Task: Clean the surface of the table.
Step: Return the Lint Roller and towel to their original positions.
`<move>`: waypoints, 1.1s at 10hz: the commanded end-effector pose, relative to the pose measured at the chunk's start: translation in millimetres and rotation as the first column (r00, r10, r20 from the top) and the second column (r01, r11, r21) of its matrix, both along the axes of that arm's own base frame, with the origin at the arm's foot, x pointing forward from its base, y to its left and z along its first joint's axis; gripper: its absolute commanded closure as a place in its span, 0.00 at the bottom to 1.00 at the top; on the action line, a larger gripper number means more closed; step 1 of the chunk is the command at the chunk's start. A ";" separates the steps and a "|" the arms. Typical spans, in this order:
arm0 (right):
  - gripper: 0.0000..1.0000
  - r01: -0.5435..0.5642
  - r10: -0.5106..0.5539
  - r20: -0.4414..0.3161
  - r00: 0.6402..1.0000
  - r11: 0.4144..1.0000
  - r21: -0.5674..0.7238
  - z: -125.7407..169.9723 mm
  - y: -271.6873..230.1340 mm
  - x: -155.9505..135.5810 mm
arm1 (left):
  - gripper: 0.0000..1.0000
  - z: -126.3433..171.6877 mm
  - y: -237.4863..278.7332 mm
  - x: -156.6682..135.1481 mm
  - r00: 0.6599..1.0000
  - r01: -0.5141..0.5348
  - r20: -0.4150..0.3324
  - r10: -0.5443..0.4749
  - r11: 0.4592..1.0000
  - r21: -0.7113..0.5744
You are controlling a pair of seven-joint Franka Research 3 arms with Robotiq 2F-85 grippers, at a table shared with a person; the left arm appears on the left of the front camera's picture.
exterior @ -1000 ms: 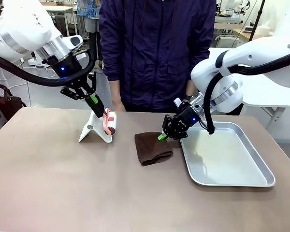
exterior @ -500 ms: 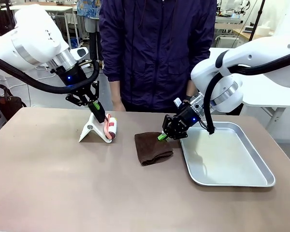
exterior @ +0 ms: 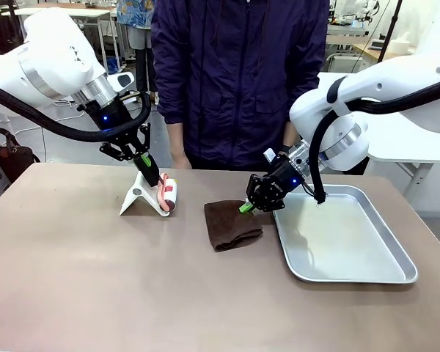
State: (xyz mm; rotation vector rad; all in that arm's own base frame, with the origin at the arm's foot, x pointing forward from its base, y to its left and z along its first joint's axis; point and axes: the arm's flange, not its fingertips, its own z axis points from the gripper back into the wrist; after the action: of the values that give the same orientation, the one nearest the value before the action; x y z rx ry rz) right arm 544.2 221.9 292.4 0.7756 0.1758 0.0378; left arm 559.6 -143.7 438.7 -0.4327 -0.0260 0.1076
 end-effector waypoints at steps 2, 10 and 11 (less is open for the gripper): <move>0.91 0.013 -0.013 0.011 1.000 1.000 0.009 2.0 2.2 1.6 | 0.80 -6.1 2.5 2.0 1.000 -0.021 -0.019 0.022 0.999 0.046; 0.00 -0.028 0.028 -0.034 0.999 0.999 0.017 0.9 -0.4 1.1 | 0.00 -3.6 20.3 -1.5 0.998 -0.063 -0.010 0.064 0.996 0.064; 0.00 -0.024 0.025 -0.028 0.999 0.999 0.024 1.3 -0.5 1.3 | 0.00 -2.1 24.8 -2.8 0.997 -0.071 -0.010 0.072 0.996 0.061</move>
State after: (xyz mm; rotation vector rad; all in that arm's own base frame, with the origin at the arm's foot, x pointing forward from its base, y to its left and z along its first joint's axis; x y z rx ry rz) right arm 542.2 220.6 290.0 0.7891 0.2104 0.0433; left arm 562.9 -123.3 434.7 -0.3928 -0.0262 0.1485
